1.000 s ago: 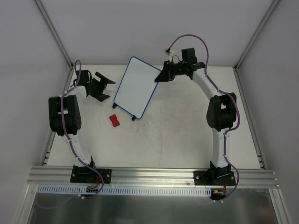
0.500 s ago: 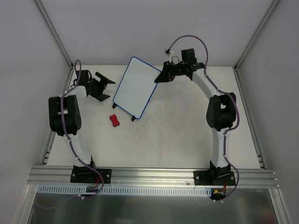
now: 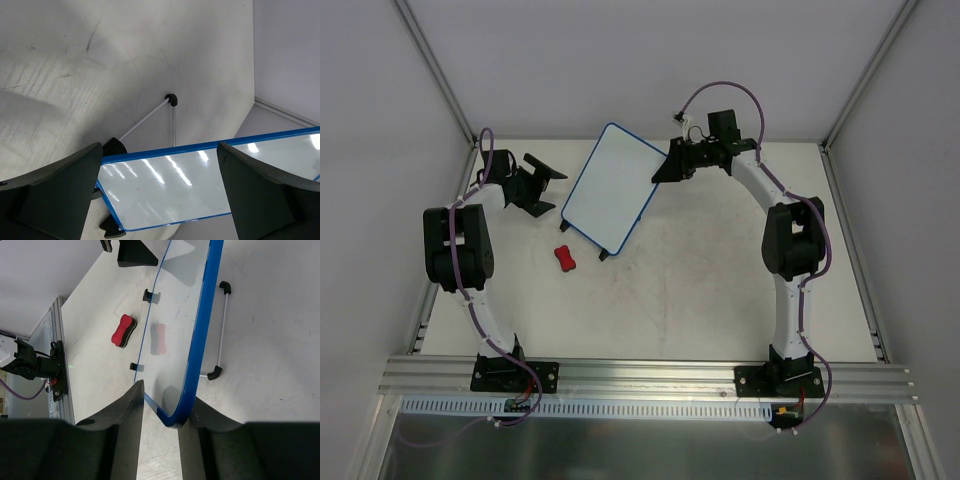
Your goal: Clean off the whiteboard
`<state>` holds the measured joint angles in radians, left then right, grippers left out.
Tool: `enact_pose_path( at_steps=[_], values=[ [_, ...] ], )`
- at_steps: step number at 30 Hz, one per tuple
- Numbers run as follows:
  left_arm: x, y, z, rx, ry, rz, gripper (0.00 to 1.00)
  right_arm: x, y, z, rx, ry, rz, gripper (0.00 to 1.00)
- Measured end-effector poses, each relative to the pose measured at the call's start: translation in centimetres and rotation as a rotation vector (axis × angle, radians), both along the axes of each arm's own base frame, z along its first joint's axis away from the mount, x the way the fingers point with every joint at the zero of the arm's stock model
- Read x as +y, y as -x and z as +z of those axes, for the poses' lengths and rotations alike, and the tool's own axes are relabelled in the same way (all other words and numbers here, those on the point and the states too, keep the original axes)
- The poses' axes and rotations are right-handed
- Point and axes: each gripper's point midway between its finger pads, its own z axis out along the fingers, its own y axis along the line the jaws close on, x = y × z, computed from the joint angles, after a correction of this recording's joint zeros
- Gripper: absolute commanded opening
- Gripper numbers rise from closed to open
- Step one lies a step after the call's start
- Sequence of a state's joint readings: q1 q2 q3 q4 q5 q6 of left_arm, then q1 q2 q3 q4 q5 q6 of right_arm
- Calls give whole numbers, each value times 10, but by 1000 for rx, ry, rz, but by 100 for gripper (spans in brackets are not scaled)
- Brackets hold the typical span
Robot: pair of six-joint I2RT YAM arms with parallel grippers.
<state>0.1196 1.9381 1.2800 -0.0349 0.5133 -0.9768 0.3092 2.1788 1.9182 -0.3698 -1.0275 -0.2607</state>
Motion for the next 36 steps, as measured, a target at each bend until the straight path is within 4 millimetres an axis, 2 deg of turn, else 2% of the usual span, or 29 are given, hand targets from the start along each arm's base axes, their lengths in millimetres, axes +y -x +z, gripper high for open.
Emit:
enact_pose_path(
  at_steps=[4, 9, 17, 18, 22, 24, 32, 36],
  values=[
    [0, 0, 2, -4, 0, -1, 99, -1, 0, -3, 0, 4, 0, 39],
    [0, 0, 4, -10, -1, -1, 99, -1, 1, -6, 4, 8, 2, 48],
    [0, 1, 4, -10, -2, -1, 99, -1, 2, -6, 5, 8, 2, 50],
    [0, 1, 4, -10, -2, -1, 99, -1, 2, -6, 5, 8, 2, 54],
    [0, 1, 4, -9, -2, -1, 99, -1, 2, -6, 4, 8, 2, 58],
    [0, 1, 4, -10, -2, -1, 99, -1, 2, -6, 4, 8, 2, 63],
    [0, 1, 4, -11, -4, -4, 99, -1, 1, -7, 2, 9, 2, 68],
    [0, 3, 1, -5, -6, -7, 99, -1, 1, -7, 2, 11, 1, 81]
  ],
)
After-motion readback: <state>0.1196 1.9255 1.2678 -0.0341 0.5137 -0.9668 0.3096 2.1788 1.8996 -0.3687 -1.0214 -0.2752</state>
